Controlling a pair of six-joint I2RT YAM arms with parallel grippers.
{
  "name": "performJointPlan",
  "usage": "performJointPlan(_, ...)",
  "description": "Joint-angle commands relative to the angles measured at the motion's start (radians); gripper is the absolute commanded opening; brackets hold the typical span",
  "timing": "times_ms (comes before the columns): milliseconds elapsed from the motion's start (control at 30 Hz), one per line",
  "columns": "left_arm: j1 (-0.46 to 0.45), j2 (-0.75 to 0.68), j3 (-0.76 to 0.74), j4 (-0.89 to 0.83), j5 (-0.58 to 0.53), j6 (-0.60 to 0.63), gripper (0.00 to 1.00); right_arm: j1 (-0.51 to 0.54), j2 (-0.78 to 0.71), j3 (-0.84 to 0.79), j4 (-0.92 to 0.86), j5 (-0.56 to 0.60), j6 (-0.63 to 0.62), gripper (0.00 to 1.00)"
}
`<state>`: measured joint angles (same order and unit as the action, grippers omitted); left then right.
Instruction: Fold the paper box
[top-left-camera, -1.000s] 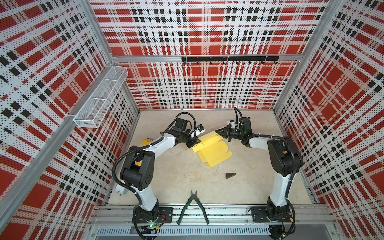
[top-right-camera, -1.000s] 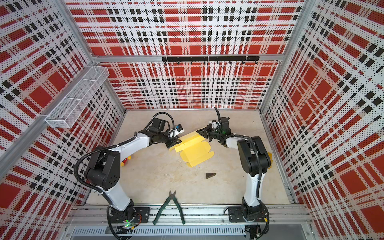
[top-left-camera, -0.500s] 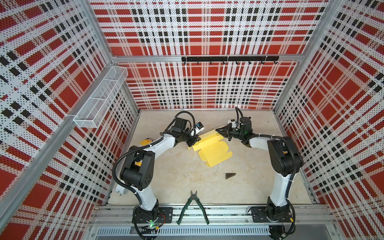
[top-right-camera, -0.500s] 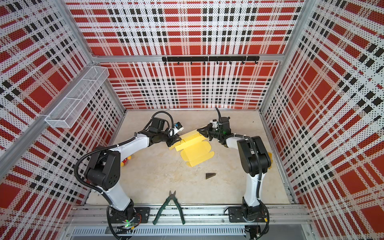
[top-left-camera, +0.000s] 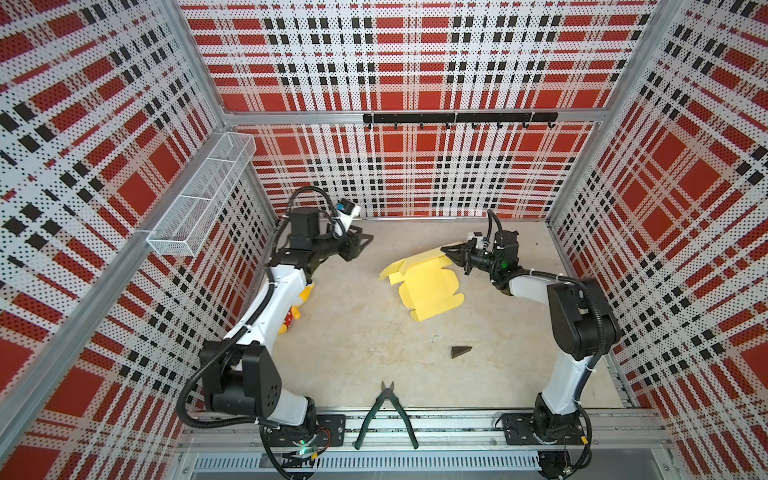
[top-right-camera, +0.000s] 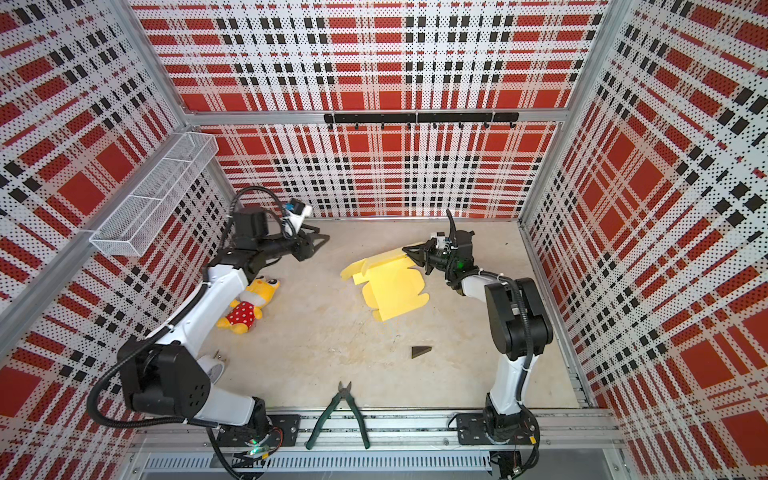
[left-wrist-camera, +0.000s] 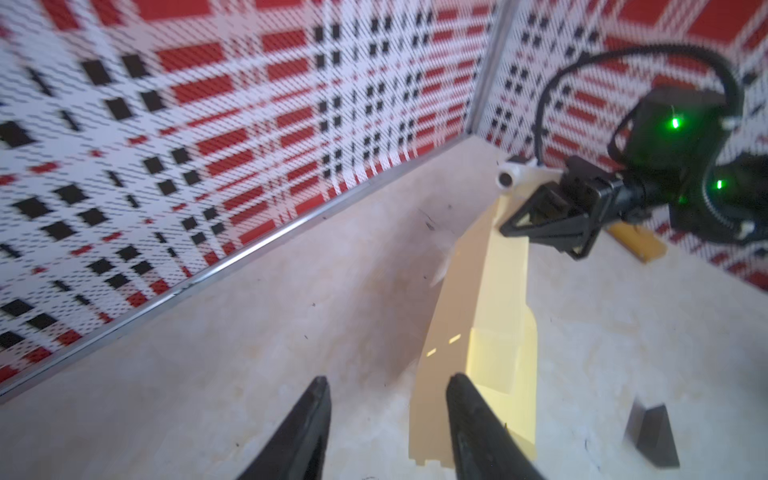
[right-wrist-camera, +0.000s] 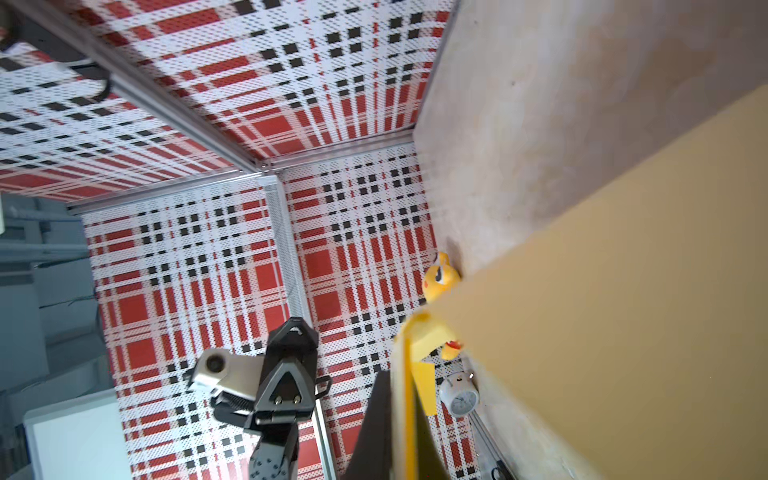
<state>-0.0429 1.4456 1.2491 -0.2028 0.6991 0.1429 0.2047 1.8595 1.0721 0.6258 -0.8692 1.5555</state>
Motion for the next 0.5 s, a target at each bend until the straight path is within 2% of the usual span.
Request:
performJointPlan(0,0.087,-0.005,-0.158,0.207,0.106,-0.324,0.51,-0.007,-0.058,0.023,0.128,-0.015,0.072,0.00)
performJointPlan(67,0.117,-0.006,-0.275,0.377,0.114,-0.416,0.54,-0.008,-0.074,0.039,0.130,-0.023,0.084,0.00)
performJointPlan(167,0.095,0.003,-0.387,0.556,0.139,-0.452,0.62,-0.007,-0.094,0.063,0.148,-0.038,0.111,0.00)
performJointPlan(333,0.043,0.084,-0.418,0.713,0.204,-0.464,0.65,-0.008,-0.108,0.076,0.258,-0.079,0.196,0.00)
performJointPlan(400,0.048,0.133,-0.412,0.809,0.236,-0.520,0.65,-0.007,-0.112,0.064,0.316,-0.092,0.235,0.00)
performJointPlan(467,0.075,0.194,-0.400,0.968,0.283,-0.649,0.62,-0.008,-0.123,0.047,0.366,-0.105,0.262,0.00)
